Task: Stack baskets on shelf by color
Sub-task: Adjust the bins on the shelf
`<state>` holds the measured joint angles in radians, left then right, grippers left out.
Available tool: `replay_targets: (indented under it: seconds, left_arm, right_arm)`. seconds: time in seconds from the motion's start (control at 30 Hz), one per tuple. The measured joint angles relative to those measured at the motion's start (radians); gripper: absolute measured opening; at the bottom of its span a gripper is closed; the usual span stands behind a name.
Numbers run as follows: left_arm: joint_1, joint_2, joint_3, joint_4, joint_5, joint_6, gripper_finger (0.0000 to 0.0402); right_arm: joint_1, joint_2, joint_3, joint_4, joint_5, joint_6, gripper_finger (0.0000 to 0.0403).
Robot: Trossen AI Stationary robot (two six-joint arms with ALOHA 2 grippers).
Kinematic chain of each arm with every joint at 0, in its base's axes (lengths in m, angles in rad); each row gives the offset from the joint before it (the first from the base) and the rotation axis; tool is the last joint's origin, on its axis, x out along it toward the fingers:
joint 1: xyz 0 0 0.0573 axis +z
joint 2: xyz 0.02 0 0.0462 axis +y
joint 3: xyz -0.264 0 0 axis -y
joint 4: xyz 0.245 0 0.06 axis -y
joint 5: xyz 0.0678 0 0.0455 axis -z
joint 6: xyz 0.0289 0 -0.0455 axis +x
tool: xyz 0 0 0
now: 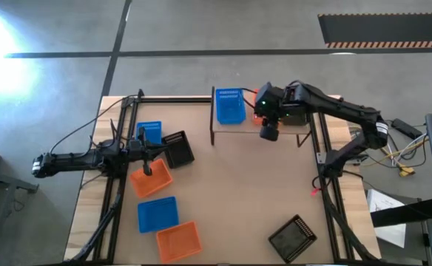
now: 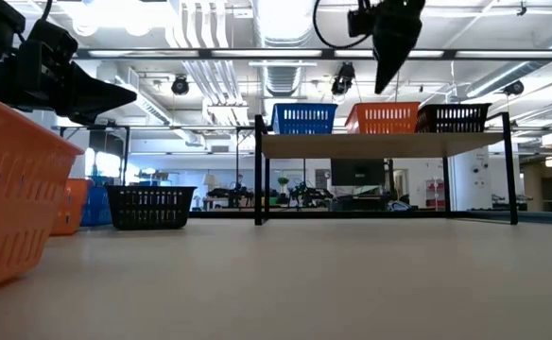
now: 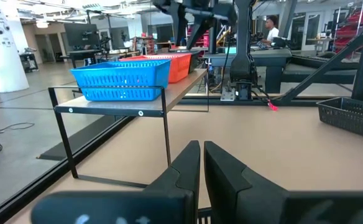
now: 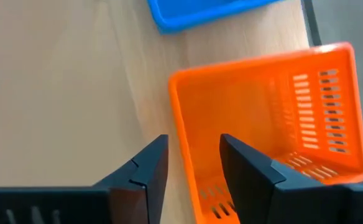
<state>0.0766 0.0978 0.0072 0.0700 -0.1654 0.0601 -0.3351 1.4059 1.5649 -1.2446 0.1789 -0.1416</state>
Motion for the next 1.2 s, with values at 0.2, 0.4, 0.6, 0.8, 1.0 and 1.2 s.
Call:
replay_targets:
  seconds: [0.2, 0.4, 0.6, 0.8, 1.0, 1.2]
  left_arm:
    - [0.0, 0.0, 0.0, 0.0, 0.0, 0.0, 0.0006]
    - [0.0, 0.0, 0.0, 0.0, 0.0, 0.0, 0.0006]
    - [0.0, 0.0, 0.0, 0.0, 0.0, 0.0, 0.0006]
    - [0.0, 0.0, 0.0, 0.0, 0.0, 0.0, 0.0006]
    - [0.0, 0.0, 0.0, 0.0, 0.0, 0.0, 0.0006]
    - [0.0, 0.0, 0.0, 0.0, 0.0, 0.0, 0.0006]
  right_arm:
    - [-0.013, 0.018, -0.068, 0.0, 0.038, -0.058, 0.0119]
    - [-0.013, 0.019, -0.109, 0.004, 0.031, -0.068, 0.0079]
    - [-0.01, 0.019, -0.108, 0.026, 0.024, -0.085, 0.0016]
    - [-0.008, 0.019, -0.107, 0.066, 0.022, -0.105, 0.001]
    - [-0.008, 0.019, -0.107, 0.083, 0.023, -0.147, 0.0009]
    - [-0.008, 0.017, -0.107, 0.079, 0.031, -0.159, 0.0016]
